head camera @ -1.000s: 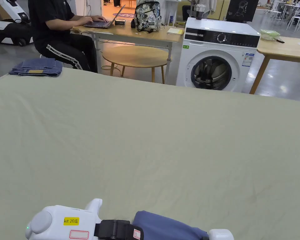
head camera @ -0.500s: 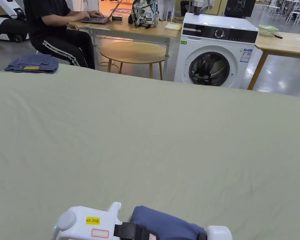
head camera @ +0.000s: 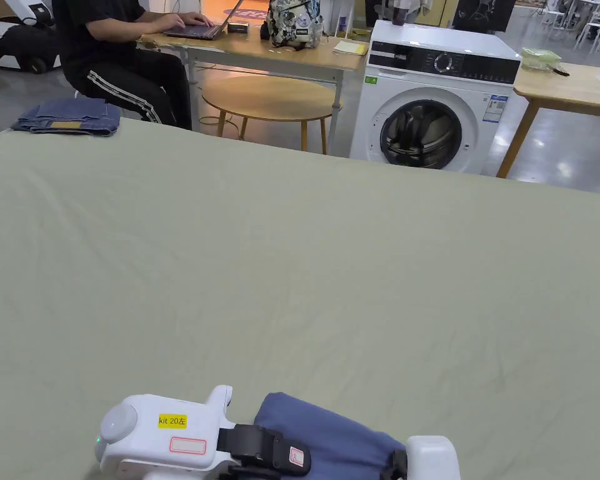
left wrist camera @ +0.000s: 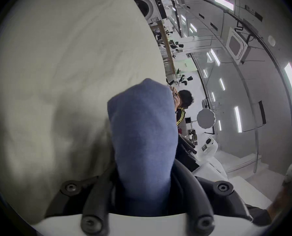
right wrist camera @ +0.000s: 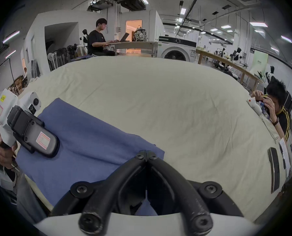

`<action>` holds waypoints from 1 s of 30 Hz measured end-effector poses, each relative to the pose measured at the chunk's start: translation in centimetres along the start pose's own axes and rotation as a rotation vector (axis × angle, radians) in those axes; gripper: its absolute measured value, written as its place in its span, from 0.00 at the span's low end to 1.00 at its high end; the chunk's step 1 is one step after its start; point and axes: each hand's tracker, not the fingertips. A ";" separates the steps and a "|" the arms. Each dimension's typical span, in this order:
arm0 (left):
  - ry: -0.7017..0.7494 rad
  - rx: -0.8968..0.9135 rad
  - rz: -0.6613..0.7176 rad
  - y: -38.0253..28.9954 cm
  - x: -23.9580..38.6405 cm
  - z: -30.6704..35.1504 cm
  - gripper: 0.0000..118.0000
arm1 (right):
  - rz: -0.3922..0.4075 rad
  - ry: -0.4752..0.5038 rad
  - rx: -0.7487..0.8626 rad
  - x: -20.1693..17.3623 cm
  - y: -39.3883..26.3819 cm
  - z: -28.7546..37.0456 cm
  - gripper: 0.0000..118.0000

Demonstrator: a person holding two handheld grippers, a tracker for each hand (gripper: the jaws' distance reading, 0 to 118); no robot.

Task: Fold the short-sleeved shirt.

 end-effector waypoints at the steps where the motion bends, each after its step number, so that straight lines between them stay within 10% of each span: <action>1: 0.011 0.005 -0.012 0.3 0.2 0.4 0.15 | 0.009 0.000 0.007 -0.2 0.3 0.2 0.00; 30: 0.480 0.292 0.000 6.3 1.1 39.9 0.15 | 0.046 0.094 0.133 -6.9 10.0 -1.8 0.00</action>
